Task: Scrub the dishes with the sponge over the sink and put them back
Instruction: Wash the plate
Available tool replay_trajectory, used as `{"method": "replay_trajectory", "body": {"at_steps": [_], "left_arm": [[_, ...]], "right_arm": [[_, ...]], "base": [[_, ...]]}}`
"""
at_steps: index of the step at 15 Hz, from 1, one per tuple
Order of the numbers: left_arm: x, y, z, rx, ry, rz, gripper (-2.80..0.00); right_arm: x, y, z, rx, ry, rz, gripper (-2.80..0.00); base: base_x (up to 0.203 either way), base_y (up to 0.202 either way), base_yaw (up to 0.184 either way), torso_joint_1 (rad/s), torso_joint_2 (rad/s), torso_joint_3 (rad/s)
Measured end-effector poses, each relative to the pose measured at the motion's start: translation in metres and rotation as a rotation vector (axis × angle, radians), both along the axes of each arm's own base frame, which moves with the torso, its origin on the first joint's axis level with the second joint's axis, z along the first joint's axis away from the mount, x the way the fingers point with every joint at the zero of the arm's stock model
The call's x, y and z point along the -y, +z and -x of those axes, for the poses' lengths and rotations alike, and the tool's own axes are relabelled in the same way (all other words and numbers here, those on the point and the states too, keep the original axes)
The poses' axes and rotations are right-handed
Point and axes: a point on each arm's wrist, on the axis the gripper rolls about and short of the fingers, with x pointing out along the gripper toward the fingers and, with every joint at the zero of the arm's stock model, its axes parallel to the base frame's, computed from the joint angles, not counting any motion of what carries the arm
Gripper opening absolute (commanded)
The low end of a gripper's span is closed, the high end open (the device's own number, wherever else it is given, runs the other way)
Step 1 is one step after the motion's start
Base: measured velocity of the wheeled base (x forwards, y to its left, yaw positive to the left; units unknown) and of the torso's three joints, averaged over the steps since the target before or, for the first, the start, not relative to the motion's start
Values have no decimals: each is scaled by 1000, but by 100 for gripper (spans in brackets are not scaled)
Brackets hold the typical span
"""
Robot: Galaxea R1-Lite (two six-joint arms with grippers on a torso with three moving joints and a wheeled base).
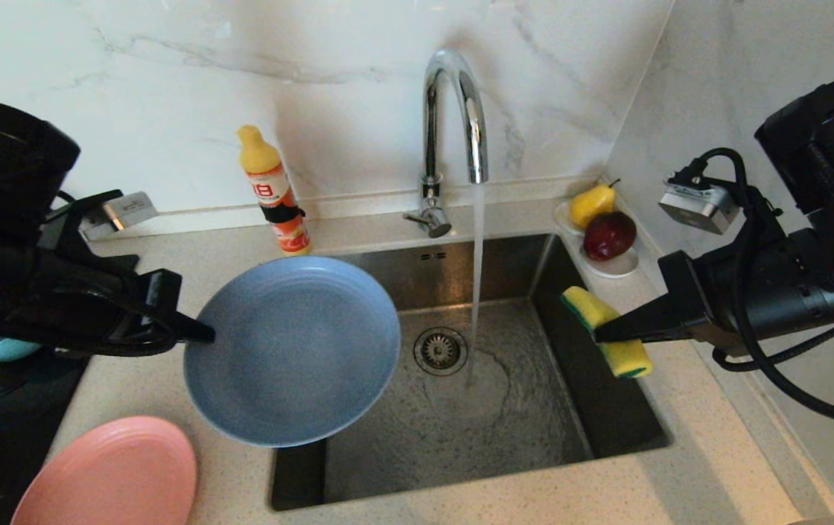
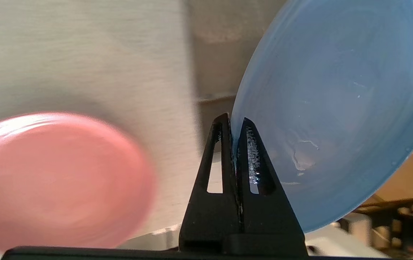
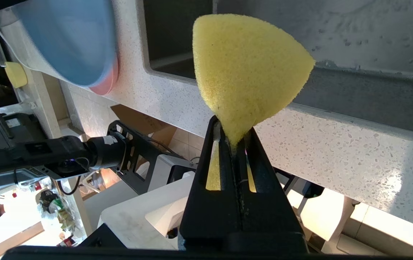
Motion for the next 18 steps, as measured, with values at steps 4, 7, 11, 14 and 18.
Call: {"method": "replay_trajectory", "body": {"at_steps": [4, 7, 11, 14, 18], "left_arm": [[43, -5, -27, -20, 27, 26, -280], [70, -12, -45, 7, 13, 80, -280], [87, -28, -64, 2, 18, 115, -280], [100, -37, -80, 27, 23, 150, -280], [122, -46, -95, 19, 7, 168, -280]], "right_arm": [[3, 5, 6, 16, -1, -8, -280], [9, 10, 12, 36, -15, -18, -280], [16, 16, 22, 56, -27, -28, -280], [20, 20, 31, 71, -28, -34, -280], [24, 21, 41, 84, -29, -38, -280]], "base": [[0, 0, 0, 0, 0, 0], [0, 0, 0, 0, 0, 0], [0, 0, 0, 0, 0, 0], [0, 0, 0, 0, 0, 0], [0, 0, 0, 0, 0, 0]]}}
